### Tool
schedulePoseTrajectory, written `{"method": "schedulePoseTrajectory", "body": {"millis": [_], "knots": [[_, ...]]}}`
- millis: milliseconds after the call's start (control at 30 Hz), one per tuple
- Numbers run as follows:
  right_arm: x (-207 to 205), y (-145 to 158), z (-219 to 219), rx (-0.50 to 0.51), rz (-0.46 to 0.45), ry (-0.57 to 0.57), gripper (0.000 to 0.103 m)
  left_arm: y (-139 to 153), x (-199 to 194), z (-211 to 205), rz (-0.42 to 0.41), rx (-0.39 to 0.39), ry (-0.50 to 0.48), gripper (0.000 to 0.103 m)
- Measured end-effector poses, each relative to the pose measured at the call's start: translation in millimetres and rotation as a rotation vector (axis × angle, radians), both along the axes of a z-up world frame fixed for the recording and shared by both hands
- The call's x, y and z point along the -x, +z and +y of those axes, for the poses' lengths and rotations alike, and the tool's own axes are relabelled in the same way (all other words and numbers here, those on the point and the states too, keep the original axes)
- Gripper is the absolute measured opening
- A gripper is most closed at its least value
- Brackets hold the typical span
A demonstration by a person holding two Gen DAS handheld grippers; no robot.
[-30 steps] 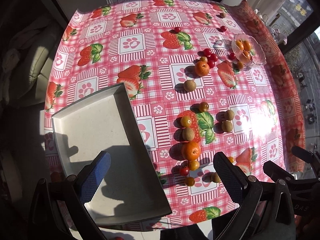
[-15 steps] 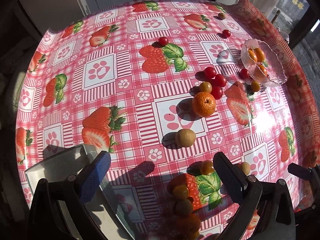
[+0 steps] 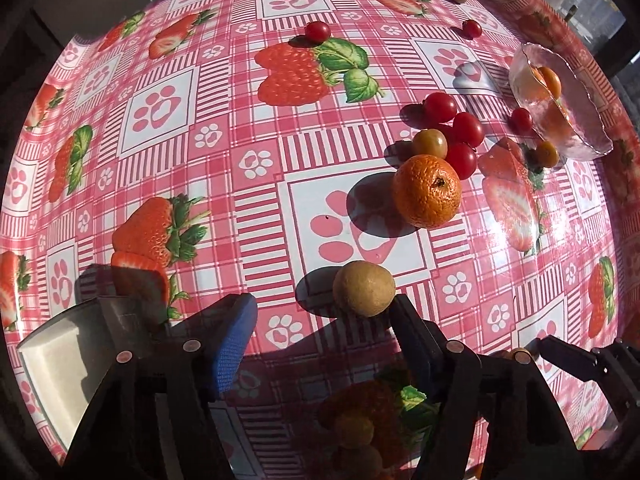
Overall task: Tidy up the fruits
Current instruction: 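Grasp a brown kiwi with the right tool while the left tool grasps another kiwi, then carry the kiwi into the white tray and open the right tool while the left tool releases its kiwi there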
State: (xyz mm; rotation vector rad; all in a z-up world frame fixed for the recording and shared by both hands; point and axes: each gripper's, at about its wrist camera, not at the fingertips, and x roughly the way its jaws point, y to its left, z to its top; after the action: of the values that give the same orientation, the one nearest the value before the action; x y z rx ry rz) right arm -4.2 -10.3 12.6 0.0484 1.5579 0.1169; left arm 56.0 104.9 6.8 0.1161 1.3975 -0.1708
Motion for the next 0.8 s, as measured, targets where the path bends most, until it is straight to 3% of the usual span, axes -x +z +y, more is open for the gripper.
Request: {"method": "schedulePoseTrajectory", "body": {"millis": [67, 133, 200, 233, 500, 800], "knots": [[0.8, -0.1, 0.7, 0.017, -0.011, 0.008, 0.06, 0.2, 1.0, -1.7, -0.011, 0.002, 0.002, 0.066], [1.4, 2.0, 0.7, 0.036, -0.028, 0.02, 0.03, 1.6, 1.9, -3.5, -0.029, 0.008, 0.003, 0.056], [0.5, 2.9, 0.3, 0.0, -0.028, 0.01, 0.03, 3.5, 1.2, -5.5, -0.043, 0.016, 0.001, 0.034], [0.4, 3.1, -0.7, -0.015, -0.026, 0.001, 0.03, 4.1, -2.1, -8.2, -0.047, 0.018, 0.001, 0.031], [11.1, 21.2, -14.1, -0.095, -0.054, -0.025, 0.03, 17.0, 3.1, 14.6, -0.05, 0.132, 0.039, 0.031], [22.9, 48.0, -11.8, -0.15, -0.074, -0.035, 0.03, 64.4, 39.6, 39.1, -0.119, 0.154, 0.034, 0.031]]}}
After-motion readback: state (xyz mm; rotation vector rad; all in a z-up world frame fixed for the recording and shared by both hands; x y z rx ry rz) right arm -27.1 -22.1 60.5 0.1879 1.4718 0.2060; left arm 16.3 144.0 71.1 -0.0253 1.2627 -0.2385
